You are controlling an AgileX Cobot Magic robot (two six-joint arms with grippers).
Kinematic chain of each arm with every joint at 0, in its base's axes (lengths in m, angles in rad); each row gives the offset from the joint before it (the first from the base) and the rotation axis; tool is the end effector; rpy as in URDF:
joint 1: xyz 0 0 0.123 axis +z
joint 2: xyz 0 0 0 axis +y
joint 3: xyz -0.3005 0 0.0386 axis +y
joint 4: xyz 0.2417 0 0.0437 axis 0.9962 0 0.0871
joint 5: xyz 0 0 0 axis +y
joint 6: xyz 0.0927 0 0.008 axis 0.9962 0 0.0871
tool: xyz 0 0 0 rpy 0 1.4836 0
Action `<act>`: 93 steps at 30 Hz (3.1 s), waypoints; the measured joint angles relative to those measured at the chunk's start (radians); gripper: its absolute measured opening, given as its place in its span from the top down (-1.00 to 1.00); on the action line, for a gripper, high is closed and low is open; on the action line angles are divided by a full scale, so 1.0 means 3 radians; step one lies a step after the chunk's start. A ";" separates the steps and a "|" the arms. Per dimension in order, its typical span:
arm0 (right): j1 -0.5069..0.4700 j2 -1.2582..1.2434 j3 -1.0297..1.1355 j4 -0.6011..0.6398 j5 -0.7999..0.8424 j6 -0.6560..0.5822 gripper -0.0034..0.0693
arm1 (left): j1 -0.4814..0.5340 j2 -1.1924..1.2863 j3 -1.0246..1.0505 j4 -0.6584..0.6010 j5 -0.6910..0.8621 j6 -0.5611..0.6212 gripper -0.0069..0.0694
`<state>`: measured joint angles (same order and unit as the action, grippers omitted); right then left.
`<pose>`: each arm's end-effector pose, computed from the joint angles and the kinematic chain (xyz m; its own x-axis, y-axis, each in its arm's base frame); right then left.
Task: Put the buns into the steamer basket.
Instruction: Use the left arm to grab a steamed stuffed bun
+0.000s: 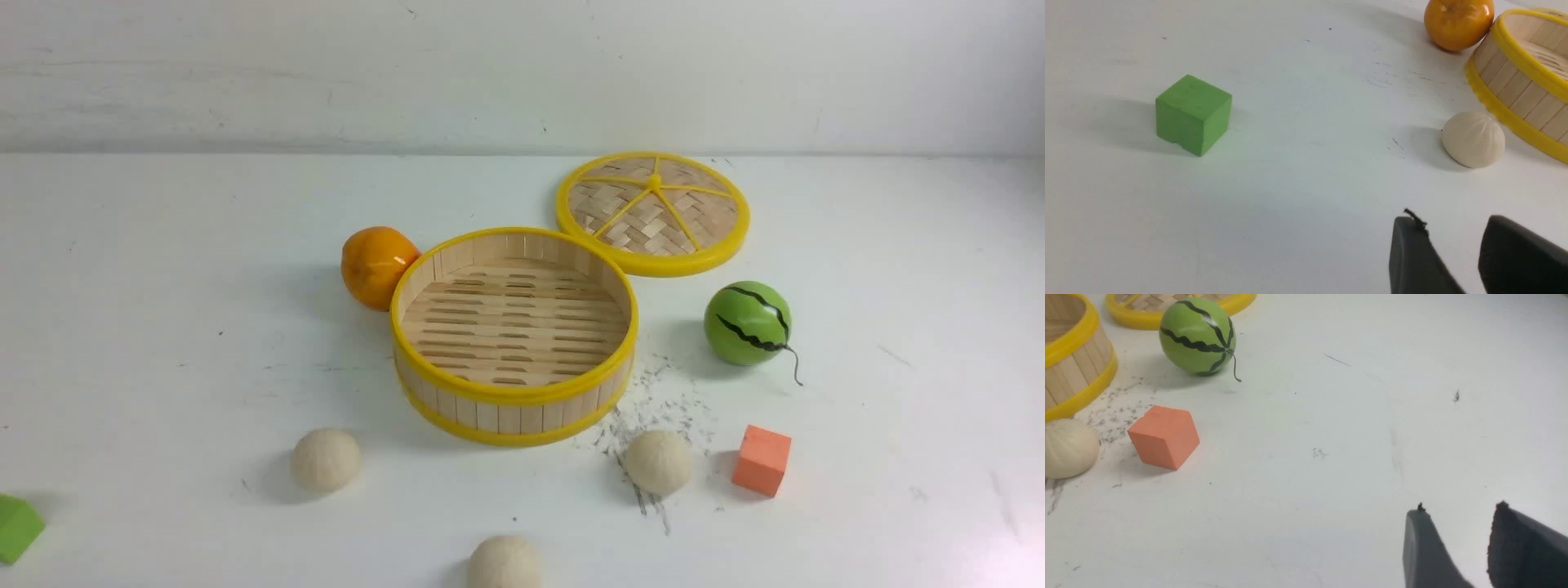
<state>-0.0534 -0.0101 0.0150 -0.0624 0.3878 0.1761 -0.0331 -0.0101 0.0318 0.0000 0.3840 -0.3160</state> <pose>0.0296 -0.0038 0.1731 -0.2886 0.1336 -0.9481 0.1107 0.9882 0.1056 0.0300 -0.0010 0.1678 -0.3078 -0.3007 -0.9027 -0.0658 0.9532 -0.2951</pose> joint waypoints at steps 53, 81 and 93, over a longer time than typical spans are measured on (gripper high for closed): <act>0.0000 0.0000 0.0000 0.0000 0.0000 0.0000 0.25 | 0.0000 0.0000 0.0000 -0.2760 -0.0221 -0.1898 0.19; 0.0000 0.0000 0.0000 0.0000 0.0000 0.0000 0.25 | -0.0656 0.3475 -0.3107 -0.0066 0.2616 0.0885 0.86; 0.0000 0.0000 0.0000 0.0000 0.0000 0.0000 0.25 | -0.1000 0.5369 -0.4182 -0.0018 0.2472 0.0586 0.14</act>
<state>-0.0534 -0.0101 0.0150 -0.0624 0.3878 0.1761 -0.3331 1.6007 -1.2229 -0.0054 1.1255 -0.1401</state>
